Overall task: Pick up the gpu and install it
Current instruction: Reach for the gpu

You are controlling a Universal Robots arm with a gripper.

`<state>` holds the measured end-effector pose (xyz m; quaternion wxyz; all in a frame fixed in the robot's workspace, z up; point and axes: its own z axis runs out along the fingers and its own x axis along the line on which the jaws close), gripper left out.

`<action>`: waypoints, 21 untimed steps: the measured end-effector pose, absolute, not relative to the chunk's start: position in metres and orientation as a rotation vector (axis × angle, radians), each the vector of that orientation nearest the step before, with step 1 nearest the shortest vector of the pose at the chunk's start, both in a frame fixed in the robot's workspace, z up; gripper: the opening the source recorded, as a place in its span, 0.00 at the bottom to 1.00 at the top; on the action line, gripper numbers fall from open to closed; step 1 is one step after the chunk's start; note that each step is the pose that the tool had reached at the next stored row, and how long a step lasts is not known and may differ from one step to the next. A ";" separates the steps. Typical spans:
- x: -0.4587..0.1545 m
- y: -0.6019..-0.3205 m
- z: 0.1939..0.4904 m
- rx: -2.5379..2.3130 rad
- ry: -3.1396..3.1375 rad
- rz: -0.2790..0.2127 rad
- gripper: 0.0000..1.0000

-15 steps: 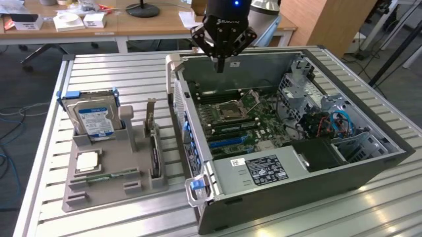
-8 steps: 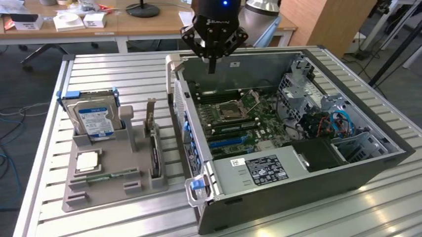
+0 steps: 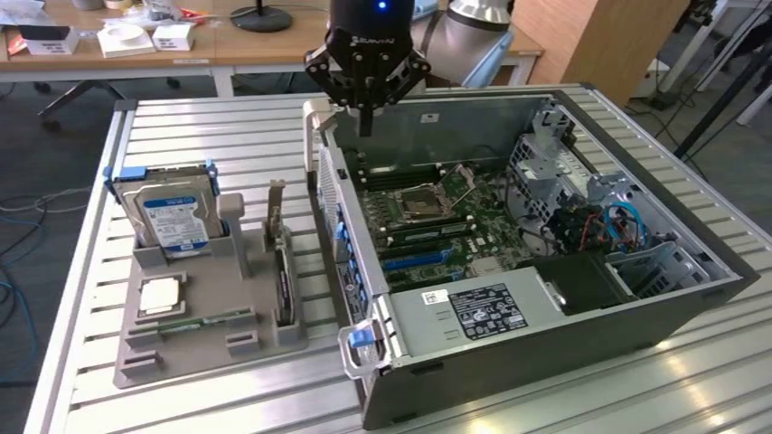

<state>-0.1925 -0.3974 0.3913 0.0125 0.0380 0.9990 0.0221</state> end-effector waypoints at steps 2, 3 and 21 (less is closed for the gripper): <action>-0.199 -0.397 0.391 0.119 3.114 0.069 0.10; -0.202 -0.397 0.391 0.119 3.114 0.069 0.10; -0.261 -0.396 0.390 0.122 3.113 0.069 0.10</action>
